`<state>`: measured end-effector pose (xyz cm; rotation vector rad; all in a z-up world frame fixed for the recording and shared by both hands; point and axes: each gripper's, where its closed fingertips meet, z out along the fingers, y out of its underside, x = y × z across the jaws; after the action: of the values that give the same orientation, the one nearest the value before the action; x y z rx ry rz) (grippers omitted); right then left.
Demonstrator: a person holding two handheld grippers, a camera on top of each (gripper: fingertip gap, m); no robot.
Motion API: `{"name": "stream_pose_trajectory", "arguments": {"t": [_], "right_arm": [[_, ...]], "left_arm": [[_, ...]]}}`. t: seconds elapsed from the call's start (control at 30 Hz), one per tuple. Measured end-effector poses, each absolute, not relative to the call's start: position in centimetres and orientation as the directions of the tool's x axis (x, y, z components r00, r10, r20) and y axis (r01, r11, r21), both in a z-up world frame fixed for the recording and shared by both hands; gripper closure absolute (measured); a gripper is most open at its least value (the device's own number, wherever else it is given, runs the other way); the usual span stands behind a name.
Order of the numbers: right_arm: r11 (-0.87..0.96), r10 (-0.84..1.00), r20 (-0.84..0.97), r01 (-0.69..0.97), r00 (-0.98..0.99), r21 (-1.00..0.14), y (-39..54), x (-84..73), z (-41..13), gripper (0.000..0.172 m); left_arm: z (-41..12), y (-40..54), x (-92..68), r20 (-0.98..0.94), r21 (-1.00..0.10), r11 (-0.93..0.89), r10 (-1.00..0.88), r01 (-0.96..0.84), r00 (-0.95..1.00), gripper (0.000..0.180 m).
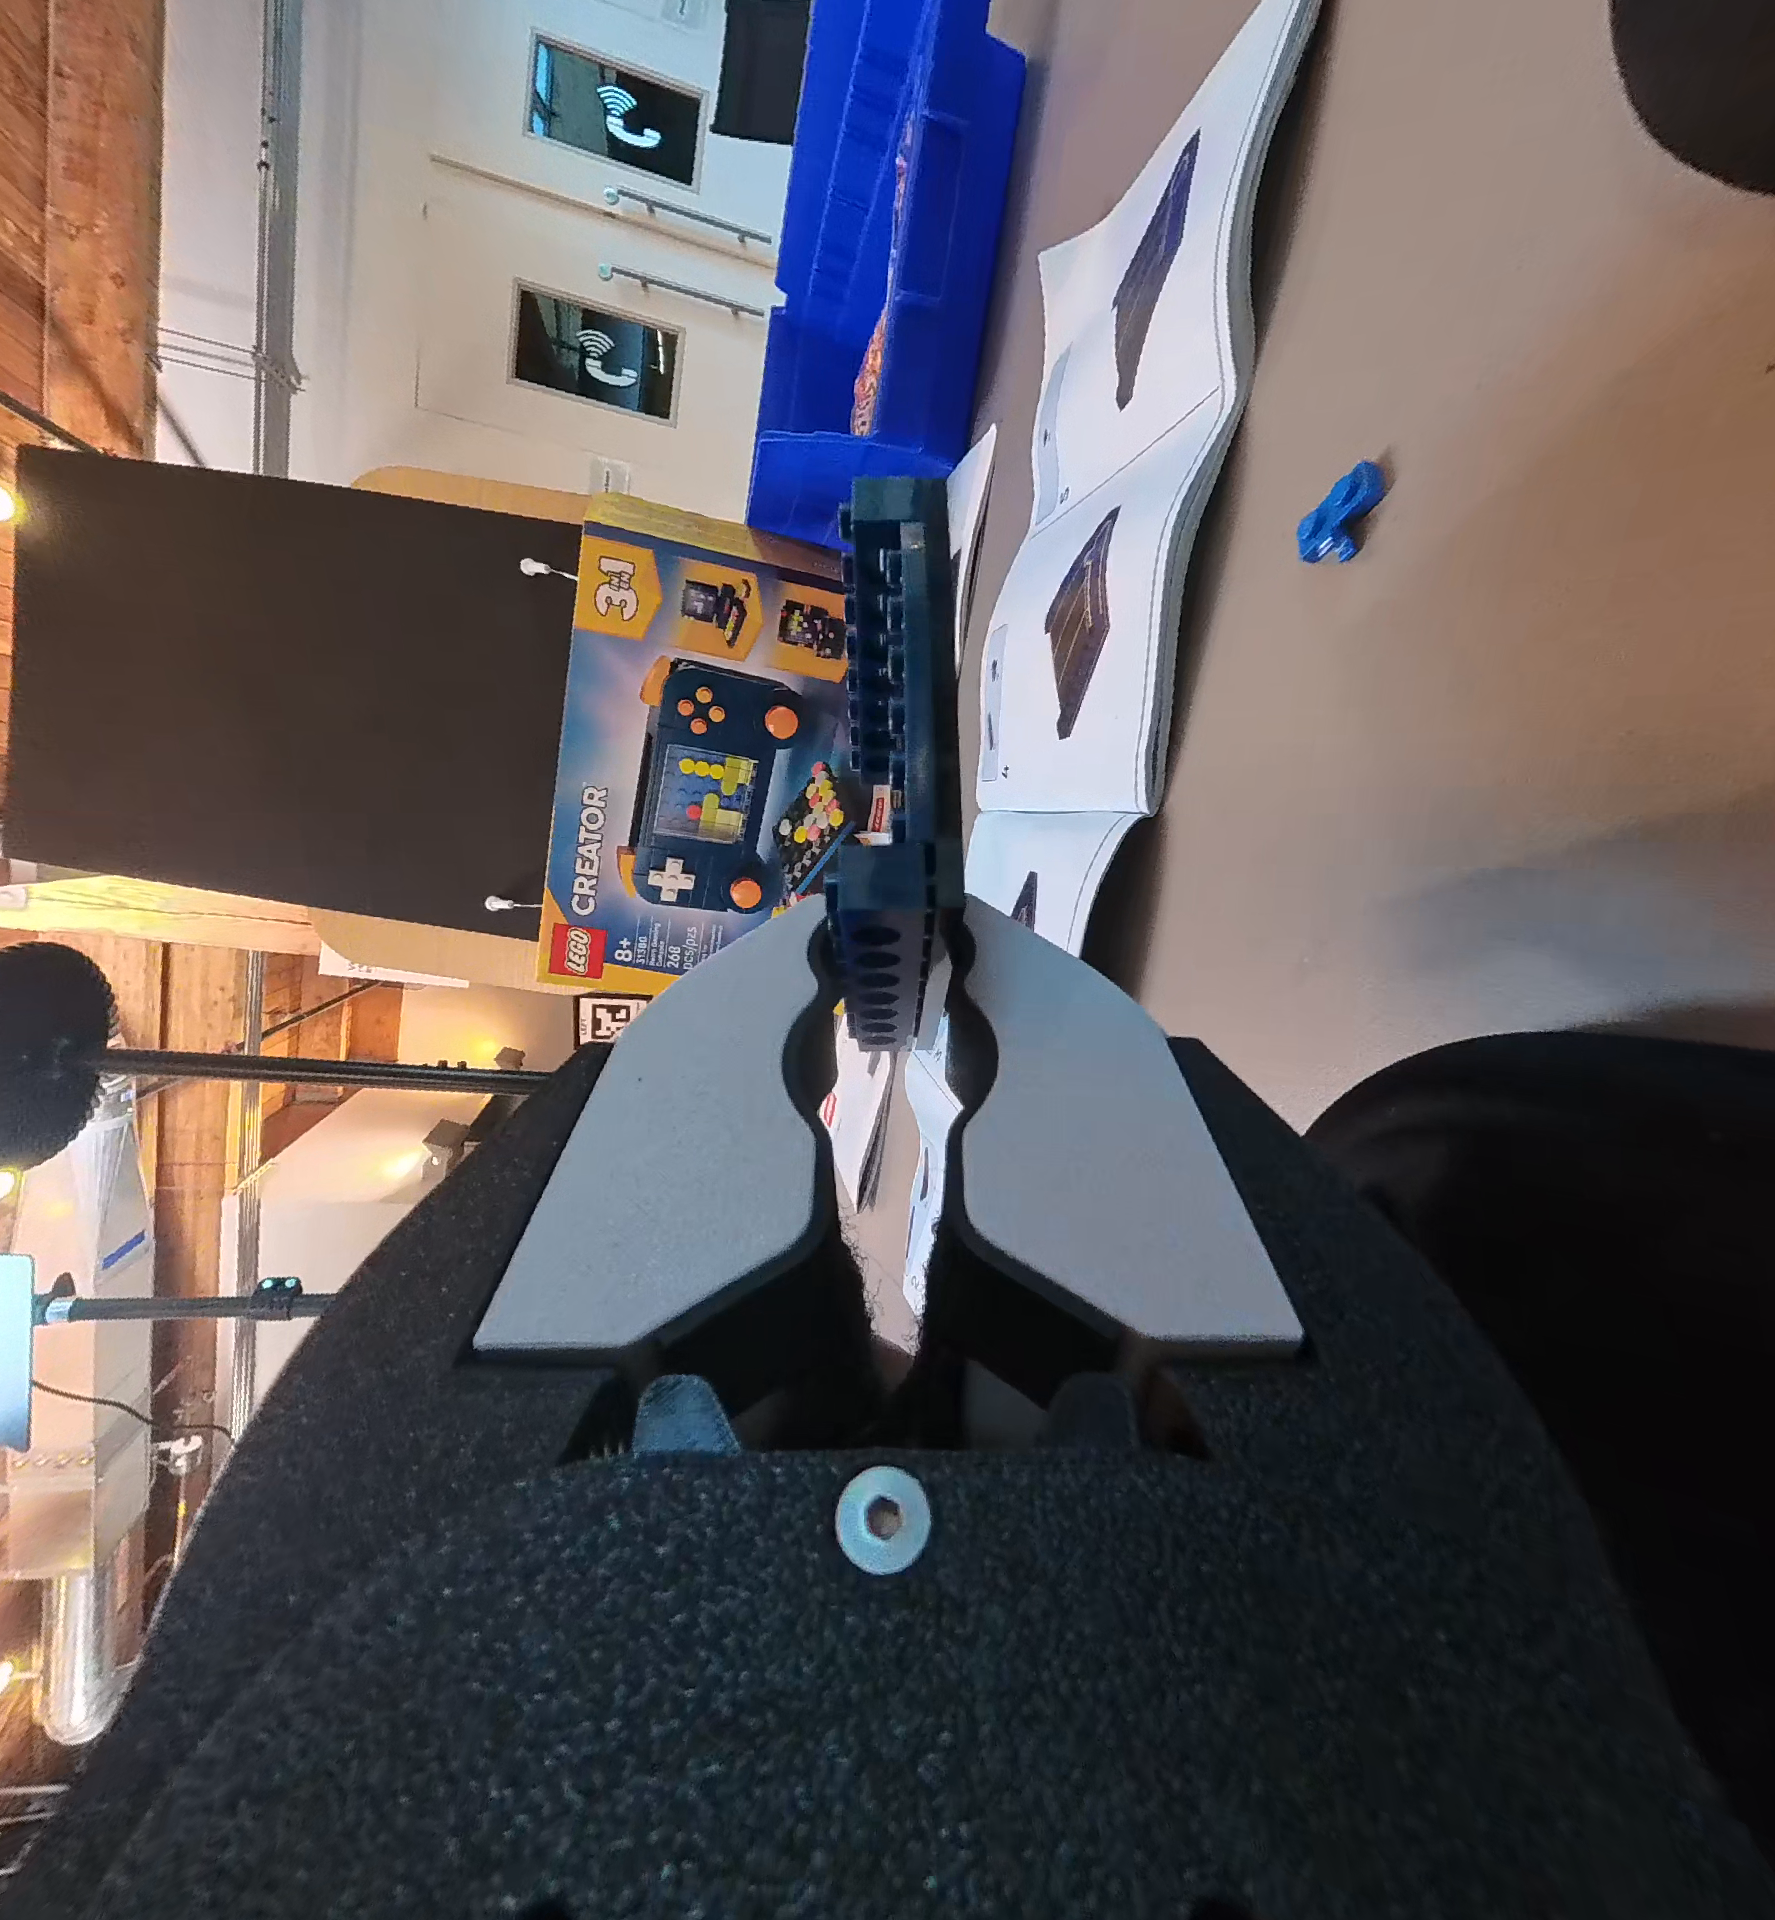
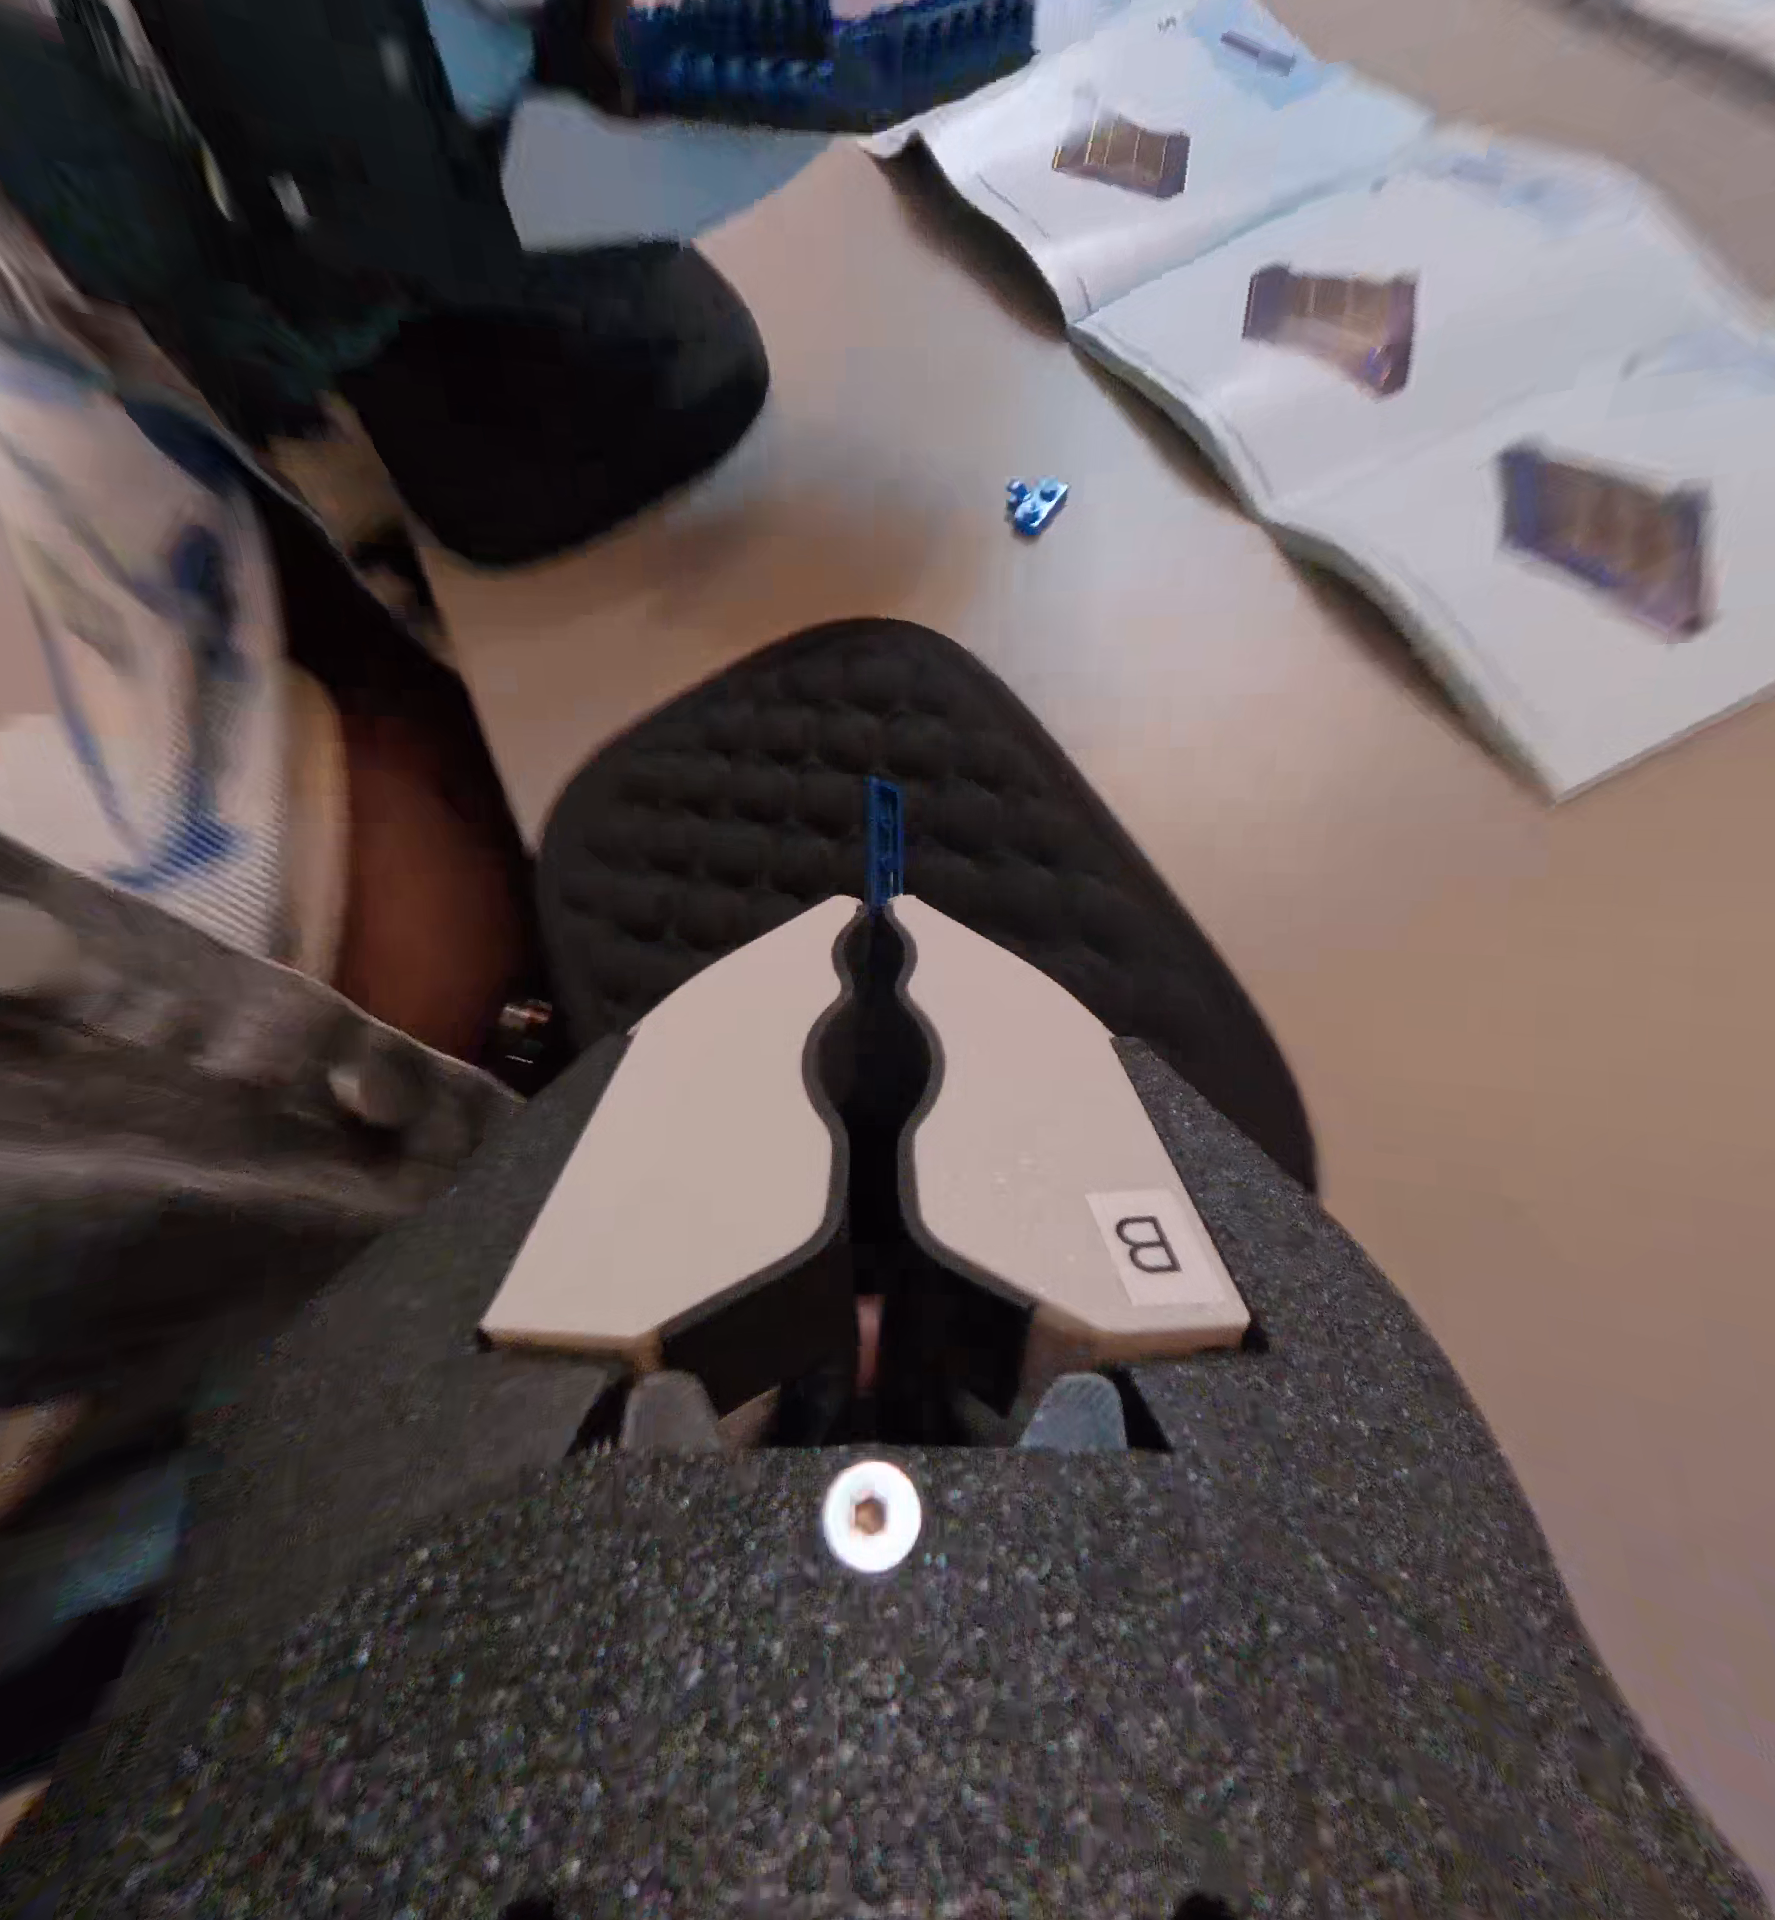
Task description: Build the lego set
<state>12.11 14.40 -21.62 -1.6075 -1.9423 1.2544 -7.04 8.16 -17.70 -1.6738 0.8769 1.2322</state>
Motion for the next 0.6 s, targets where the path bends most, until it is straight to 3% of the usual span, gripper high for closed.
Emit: {"name": "stream_pose_trajectory", "arguments": {"t": [0.1,0.17,0.3,0.6], "right_arm": [[-0.274,0.747,-0.627,0.755,-0.223,-0.596,13.2,13.0,-21.5,0.170],[-0.295,0.703,-0.686,0.801,-0.187,-0.521,13.0,13.6,-22.1,0.170],[-0.323,0.725,-0.680,0.814,-0.115,-0.482,14.4,13.4,-22.8,0.170],[-0.208,0.875,-0.471,0.787,-0.116,-0.581,16.9,13.1,-23.1,0.169]], "left_arm": [[-17.7,8.1,-6.9,-0.963,-0.228,-0.382,-0.050,-0.896,0.266,0.164],[-17.6,8.1,-6.9,-0.964,-0.221,-0.383,-0.050,-0.897,0.259,0.164],[-17.6,8.1,-7.0,-0.963,-0.225,-0.383,-0.051,-0.896,0.263,0.164],[-17.8,8.2,-7.0,-0.962,-0.219,-0.385,-0.066,-0.897,0.264,0.164]]}}
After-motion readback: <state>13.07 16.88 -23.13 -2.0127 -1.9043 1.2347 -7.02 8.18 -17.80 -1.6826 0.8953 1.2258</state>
